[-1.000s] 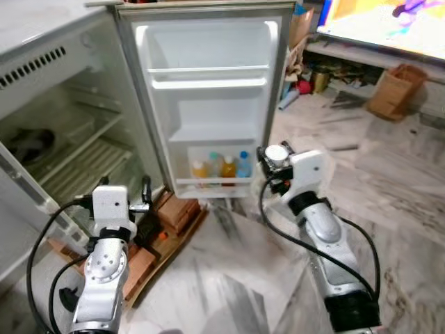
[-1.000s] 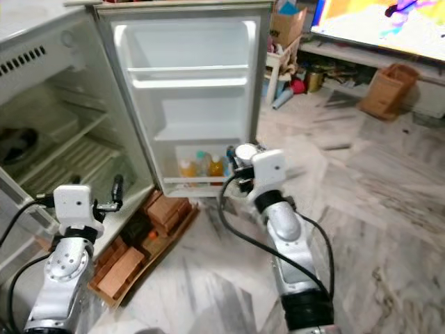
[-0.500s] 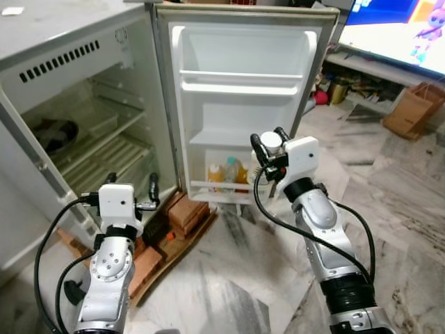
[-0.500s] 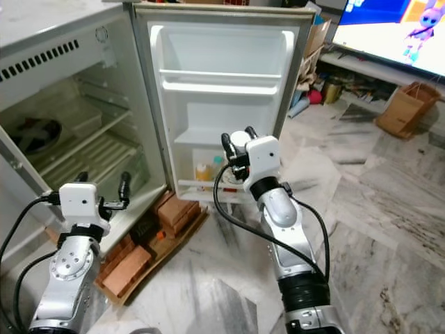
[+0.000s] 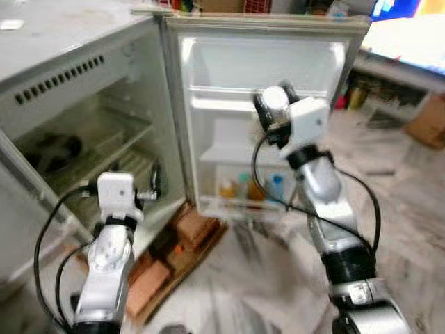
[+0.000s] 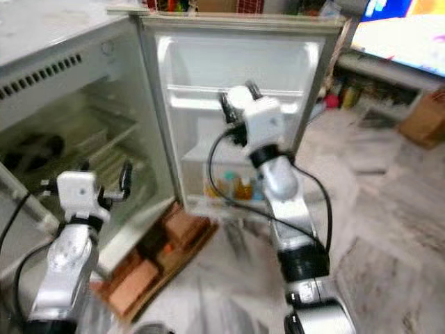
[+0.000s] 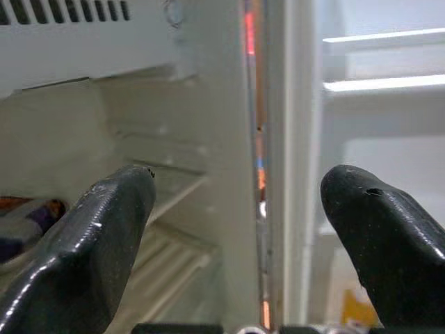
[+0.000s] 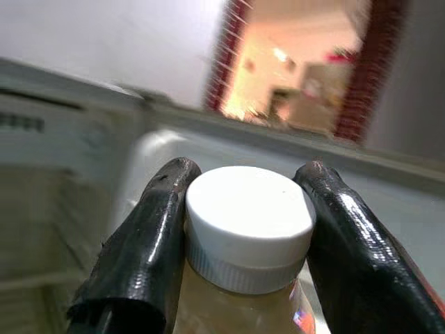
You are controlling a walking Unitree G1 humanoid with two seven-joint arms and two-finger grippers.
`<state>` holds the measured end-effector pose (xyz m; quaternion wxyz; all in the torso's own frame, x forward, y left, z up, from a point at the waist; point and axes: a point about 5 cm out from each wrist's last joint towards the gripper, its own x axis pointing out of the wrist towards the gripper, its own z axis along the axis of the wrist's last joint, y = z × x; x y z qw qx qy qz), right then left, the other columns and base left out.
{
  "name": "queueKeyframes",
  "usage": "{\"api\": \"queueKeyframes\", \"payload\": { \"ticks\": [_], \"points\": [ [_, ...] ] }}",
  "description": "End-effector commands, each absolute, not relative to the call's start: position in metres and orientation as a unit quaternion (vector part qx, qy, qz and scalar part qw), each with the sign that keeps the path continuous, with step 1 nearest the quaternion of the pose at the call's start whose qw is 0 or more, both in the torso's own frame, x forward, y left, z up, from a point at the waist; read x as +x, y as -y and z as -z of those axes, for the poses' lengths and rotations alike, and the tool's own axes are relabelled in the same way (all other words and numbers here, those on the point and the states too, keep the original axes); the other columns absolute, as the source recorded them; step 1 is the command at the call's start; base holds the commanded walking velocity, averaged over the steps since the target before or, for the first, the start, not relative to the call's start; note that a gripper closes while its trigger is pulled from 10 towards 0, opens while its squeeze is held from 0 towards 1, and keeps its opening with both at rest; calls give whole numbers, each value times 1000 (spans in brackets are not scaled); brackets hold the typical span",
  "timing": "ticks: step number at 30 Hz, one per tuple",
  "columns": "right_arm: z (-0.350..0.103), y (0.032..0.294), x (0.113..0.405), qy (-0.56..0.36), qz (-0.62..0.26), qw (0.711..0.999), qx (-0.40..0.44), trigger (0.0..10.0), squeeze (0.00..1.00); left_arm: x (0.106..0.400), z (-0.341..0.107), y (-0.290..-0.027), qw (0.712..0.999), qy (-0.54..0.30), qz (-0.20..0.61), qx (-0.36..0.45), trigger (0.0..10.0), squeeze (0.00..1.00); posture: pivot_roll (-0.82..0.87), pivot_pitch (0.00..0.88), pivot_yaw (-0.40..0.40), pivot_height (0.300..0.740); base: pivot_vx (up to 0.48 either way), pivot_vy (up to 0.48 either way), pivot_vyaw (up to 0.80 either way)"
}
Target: Restocking fridge
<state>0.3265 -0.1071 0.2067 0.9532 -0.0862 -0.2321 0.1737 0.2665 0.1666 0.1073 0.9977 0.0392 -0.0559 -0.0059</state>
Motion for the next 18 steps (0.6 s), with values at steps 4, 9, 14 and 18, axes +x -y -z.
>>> {"api": "queueKeyframes", "payload": {
  "ticks": [4, 9, 14, 18],
  "points": [
    [-214, 124, 327, 250, -144, 952, -102, 10000, 0, 266, -109, -159, 997, 56, 22, 36, 10000, 0, 82, 8, 3, 740, 369, 295, 0],
    [-217, 120, 325, 261, -147, 948, -109, 10000, 0, 266, -109, -157, 997, 56, 31, 33, 10000, 0, 79, 10, 4, 740, 326, 107, 0],
    [-226, 122, 326, 281, -118, 945, -120, 10000, 0, 266, -110, -156, 997, 57, 33, 30, 10000, 0, 82, 12, 5, 740, 147, 48, 0],
    [-239, 127, 329, 305, -86, 940, -128, 10000, 0, 266, -109, -155, 997, 54, 34, 31, 10000, 0, 84, 14, 7, 740, 0, 0, 0]
  ]
}}
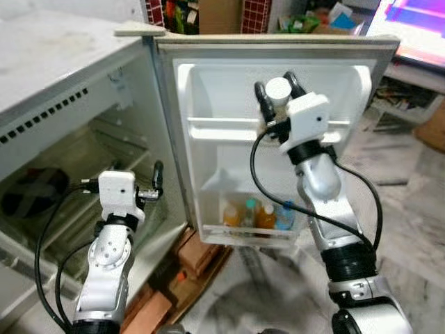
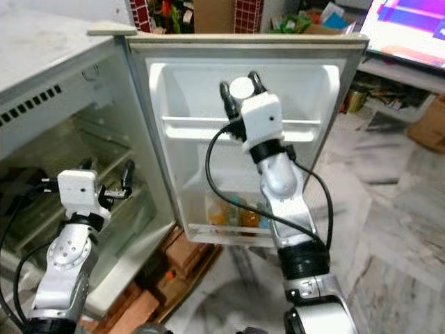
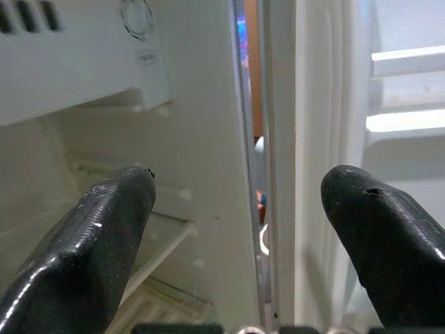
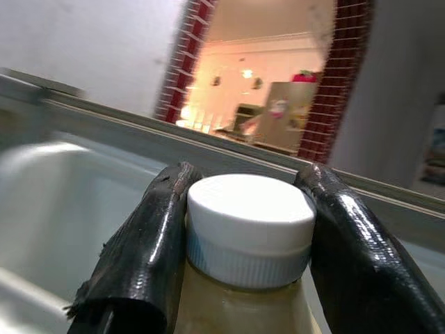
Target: Restocking fridge
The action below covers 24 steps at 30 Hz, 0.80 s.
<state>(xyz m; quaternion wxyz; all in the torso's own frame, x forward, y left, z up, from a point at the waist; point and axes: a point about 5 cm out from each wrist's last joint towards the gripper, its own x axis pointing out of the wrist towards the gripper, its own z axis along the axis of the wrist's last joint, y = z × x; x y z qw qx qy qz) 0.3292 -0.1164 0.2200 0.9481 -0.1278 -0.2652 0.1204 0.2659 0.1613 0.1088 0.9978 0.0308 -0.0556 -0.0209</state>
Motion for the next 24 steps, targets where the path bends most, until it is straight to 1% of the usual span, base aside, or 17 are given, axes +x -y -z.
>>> {"api": "queueKeyframes", "payload": {
  "ticks": [1, 4, 7, 16, 19, 20, 23, 24],
  "points": [
    [-242, 128, 330, 310, -79, 939, -128, 10000, 0, 265, -109, -155, 997, 54, 34, 31, 10000, 0, 84, 14, 7, 740, 0, 0, 0],
    [-263, 135, 332, 340, -47, 932, -116, 10000, 0, 265, -109, -156, 998, 52, 36, 30, 10000, 0, 86, 17, 13, 740, 0, 0, 0],
    [-270, 137, 332, 351, -31, 928, -121, 10000, 0, 264, -109, -156, 998, 51, 37, 31, 10000, 0, 87, 19, 16, 740, 0, 0, 0],
    [-272, 146, 336, 358, 4, 923, -143, 10000, 0, 265, -109, -159, 998, 48, 34, 34, 10000, 0, 90, 21, 26, 740, 0, 0, 0],
    [-267, 150, 342, 349, 12, 925, -150, 10000, 0, 265, -109, -160, 998, 47, 34, 34, 10000, 0, 93, 26, 30, 740, 0, 0, 0],
    [-263, 155, 349, 339, 20, 928, -152, 10000, 0, 264, -109, -159, 998, 47, 35, 35, 10000, 0, 98, 29, 32, 740, 0, 0, 0],
    [-260, 160, 357, 329, 25, 931, -156, 10000, 0, 264, -110, -159, 998, 48, 36, 35, 10000, 0, 105, 37, 32, 740, 0, 0, 0],
    [-259, 161, 363, 319, 26, 935, -153, 10000, 0, 262, -111, -158, 997, 49, 38, 36, 10000, 0, 109, 47, 30, 740, 0, 0, 0]
  ]
}}
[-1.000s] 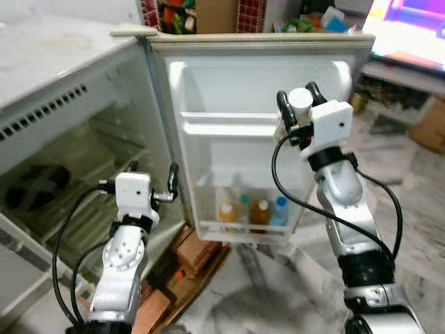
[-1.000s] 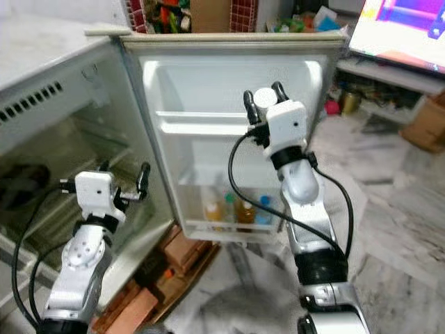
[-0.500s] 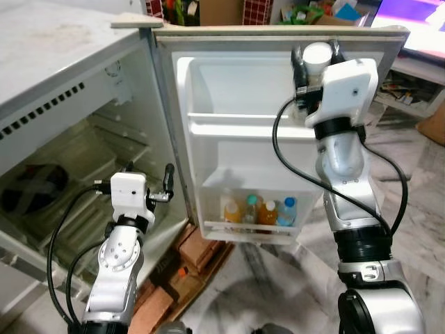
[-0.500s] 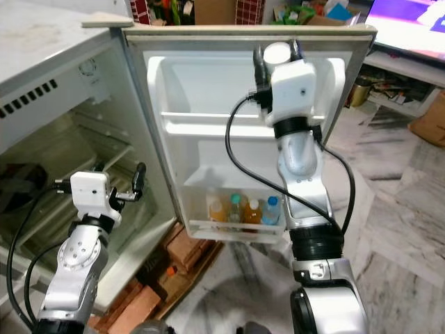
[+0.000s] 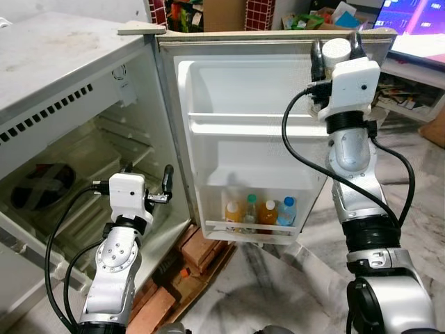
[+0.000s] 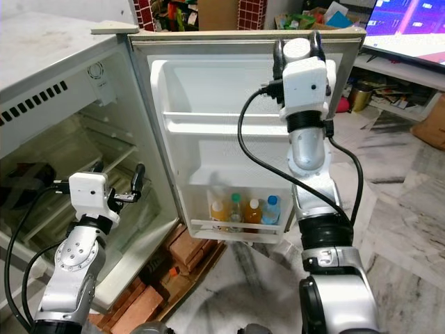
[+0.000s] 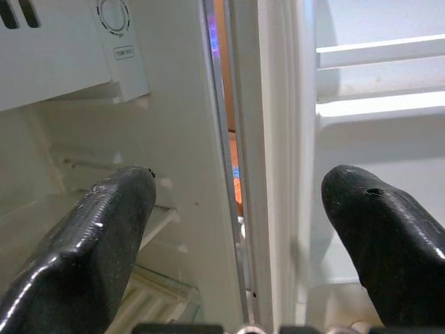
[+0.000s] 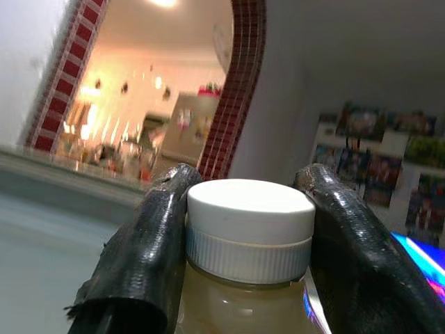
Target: Restocking fridge
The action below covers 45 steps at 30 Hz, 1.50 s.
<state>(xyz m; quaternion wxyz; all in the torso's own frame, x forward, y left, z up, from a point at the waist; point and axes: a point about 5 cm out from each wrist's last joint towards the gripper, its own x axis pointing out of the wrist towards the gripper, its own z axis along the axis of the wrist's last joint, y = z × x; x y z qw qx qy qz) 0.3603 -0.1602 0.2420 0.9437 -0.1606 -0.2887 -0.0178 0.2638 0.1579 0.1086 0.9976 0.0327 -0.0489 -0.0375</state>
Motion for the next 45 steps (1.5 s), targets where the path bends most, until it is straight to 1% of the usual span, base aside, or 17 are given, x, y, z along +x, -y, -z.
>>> {"api": "queueKeyframes", "payload": {
  "ticks": [1, 4, 9, 17, 20, 24, 25, 26, 28, 30, 36, 38, 39, 40, 45],
  "points": [
    [-259, 161, 365, 316, 25, 936, -152, 10000, 0, 262, -111, -158, 997, 49, 38, 36, 10000, 0, 109, 49, 30, 740, 0, 0, 0],
    [-258, 157, 372, 313, 15, 937, -154, 10000, 0, 259, -110, -157, 997, 49, 39, 36, 10000, 0, 119, 63, 27, 740, 0, 0, 0],
    [-269, 147, 382, 328, 6, 932, -157, 10000, 0, 250, -108, -155, 998, 43, 37, 38, 10000, 0, 134, 79, 23, 740, 0, 0, 0],
    [-268, 147, 387, 333, 14, 926, -179, 10000, 0, 245, -109, -155, 998, 43, 28, 43, 10000, 0, 150, 97, 10, 740, 0, 0, 0],
    [-256, 154, 391, 297, 26, 940, -168, 10000, 0, 243, -110, -159, 998, 41, 18, 43, 10000, 0, 151, 104, 5, 740, 0, 0, 0],
    [-242, 161, 393, 262, 40, 950, -167, 10000, 0, 238, -106, -162, 998, 32, 13, 46, 10000, 0, 149, 106, 4, 740, 0, 0, 0],
    [-239, 168, 394, 249, 55, 953, -164, 10000, 0, 238, -105, -162, 998, 31, 12, 48, 10000, 0, 148, 106, 4, 740, 0, 0, 0],
    [-239, 168, 394, 249, 55, 953, -164, 10000, 0, 238, -105, -162, 998, 31, 12, 48, 10000, 0, 148, 106, 4, 740, 0, 0, 0],
    [-237, 184, 395, 229, 92, 956, -156, 10000, 0, 239, -106, -161, 998, 32, 12, 49, 10000, 0, 147, 105, 6, 740, 0, 0, 0],
    [-237, 194, 396, 219, 112, 960, -136, 10000, 0, 241, -107, -161, 998, 32, 12, 50, 10000, 0, 143, 102, 8, 740, 0, 0, 0],
    [-235, 208, 397, 195, 139, 961, -136, 10000, 0, 244, -105, -163, 998, 21, 5, 64, 10000, 0, 138, 98, 11, 740, 0, 0, 0],
    [-232, 211, 398, 181, 143, 965, -125, 10000, 0, 244, -105, -163, 998, 21, 6, 65, 10000, 0, 139, 95, 12, 740, 0, 0, 0],
    [-230, 212, 398, 173, 143, 967, -120, 10000, 149, 244, -105, -162, 998, 21, 6, 65, 10000, 0, 138, 94, 12, 740, 0, 0, 0],
    [-227, 213, 399, 158, 141, 971, -113, 10000, 1000, 245, -105, -162, 998, 20, 8, 66, 10000, 0, 138, 92, 12, 740, 0, 0, 0],
    [-224, 214, 400, 143, 145, 973, -107, 10000, 1000, 246, -104, -162, 997, 18, 8, 68, 10000, 0, 136, 88, 11, 740, 0, 0, 0]
  ]
}}
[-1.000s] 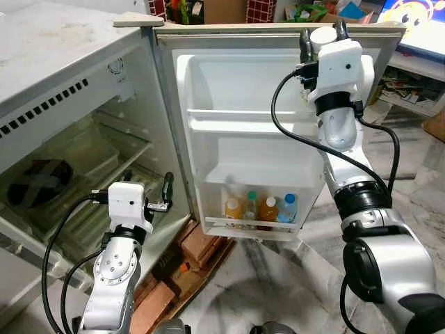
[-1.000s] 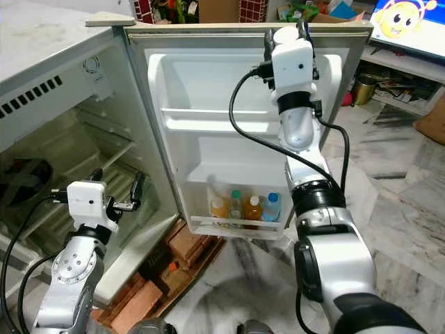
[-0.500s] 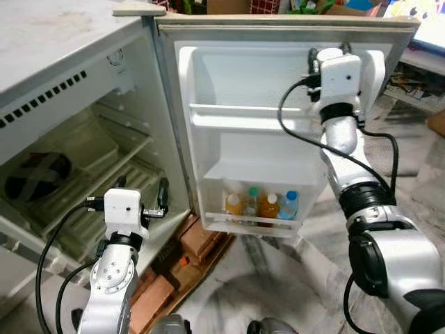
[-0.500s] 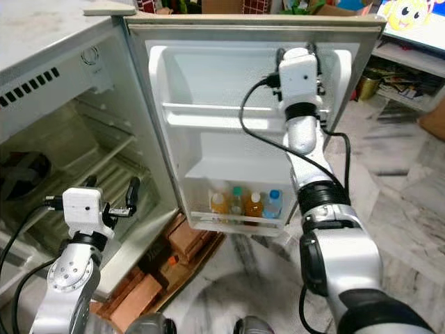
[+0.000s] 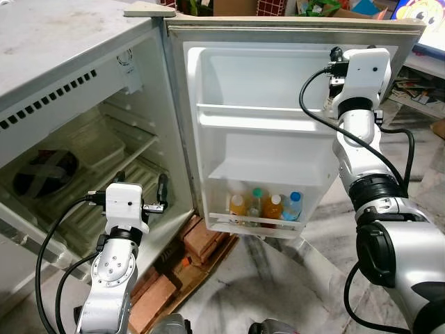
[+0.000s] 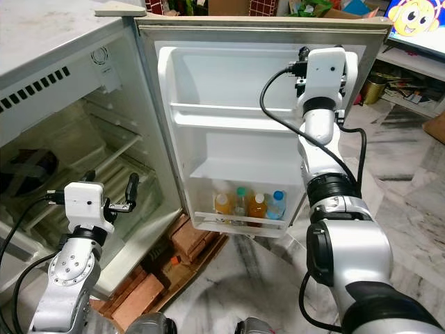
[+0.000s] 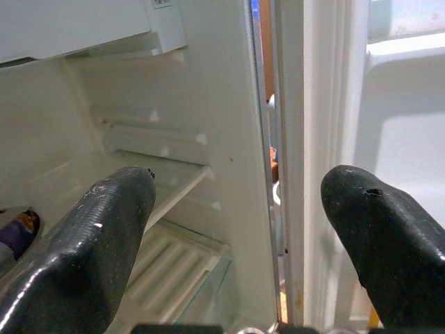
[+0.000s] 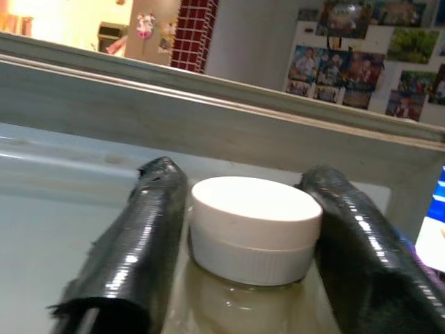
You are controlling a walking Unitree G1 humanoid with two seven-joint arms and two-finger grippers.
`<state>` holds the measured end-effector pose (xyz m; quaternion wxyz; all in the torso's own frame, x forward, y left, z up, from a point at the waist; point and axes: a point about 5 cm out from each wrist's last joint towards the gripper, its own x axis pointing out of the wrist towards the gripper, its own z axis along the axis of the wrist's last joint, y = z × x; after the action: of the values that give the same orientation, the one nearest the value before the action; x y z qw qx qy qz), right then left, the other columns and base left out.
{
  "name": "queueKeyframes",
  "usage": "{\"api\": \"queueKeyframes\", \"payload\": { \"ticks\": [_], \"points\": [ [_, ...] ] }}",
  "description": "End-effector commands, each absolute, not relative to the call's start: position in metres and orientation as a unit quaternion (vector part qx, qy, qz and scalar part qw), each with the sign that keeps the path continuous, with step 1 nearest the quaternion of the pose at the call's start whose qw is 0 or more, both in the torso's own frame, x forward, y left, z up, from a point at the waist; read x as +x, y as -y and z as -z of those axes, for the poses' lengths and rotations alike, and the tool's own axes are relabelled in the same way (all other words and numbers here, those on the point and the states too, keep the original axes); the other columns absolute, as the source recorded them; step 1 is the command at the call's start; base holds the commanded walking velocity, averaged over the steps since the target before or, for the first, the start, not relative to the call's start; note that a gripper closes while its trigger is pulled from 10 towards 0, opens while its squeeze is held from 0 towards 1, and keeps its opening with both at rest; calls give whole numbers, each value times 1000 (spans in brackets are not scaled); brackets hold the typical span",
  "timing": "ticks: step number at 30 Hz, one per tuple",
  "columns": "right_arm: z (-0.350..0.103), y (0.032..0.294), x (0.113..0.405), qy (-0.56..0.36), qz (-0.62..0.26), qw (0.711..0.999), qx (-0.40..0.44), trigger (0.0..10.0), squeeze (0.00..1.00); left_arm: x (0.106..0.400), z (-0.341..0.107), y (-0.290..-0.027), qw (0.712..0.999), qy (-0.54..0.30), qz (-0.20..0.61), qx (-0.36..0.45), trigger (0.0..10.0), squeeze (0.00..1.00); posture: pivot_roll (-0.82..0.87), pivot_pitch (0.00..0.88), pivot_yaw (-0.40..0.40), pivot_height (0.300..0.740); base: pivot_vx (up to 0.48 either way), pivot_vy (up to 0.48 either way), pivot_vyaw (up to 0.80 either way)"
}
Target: Restocking fridge
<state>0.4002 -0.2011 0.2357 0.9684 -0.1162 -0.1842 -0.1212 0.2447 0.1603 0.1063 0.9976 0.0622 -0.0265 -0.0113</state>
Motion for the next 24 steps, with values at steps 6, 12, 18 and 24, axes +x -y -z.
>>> {"api": "queueKeyframes", "payload": {
  "ticks": [6, 12, 18, 24],
  "points": [
    [-237, 217, 400, 166, 147, 969, -113, 10000, 1000, 247, -103, -159, 997, 17, 11, 69, 10000, 0, 130, 86, 13, 740, 0, 0, 0],
    [-256, 221, 398, 203, 145, 962, -109, 10000, 1000, 249, -102, -159, 997, 16, 14, 72, 10000, 0, 123, 78, 18, 740, 0, 0, 0],
    [-283, 227, 394, 245, 114, 958, -98, 10000, 1000, 253, -102, -161, 997, 17, 14, 75, 10000, 0, 119, 61, 20, 740, 0, 0, 0],
    [-293, 226, 378, 311, 79, 942, -97, 10000, 1000, 254, -101, -157, 997, 13, 19, 74, 10000, 0, 105, 53, 30, 740, 0, 0, 0]
  ]
}}
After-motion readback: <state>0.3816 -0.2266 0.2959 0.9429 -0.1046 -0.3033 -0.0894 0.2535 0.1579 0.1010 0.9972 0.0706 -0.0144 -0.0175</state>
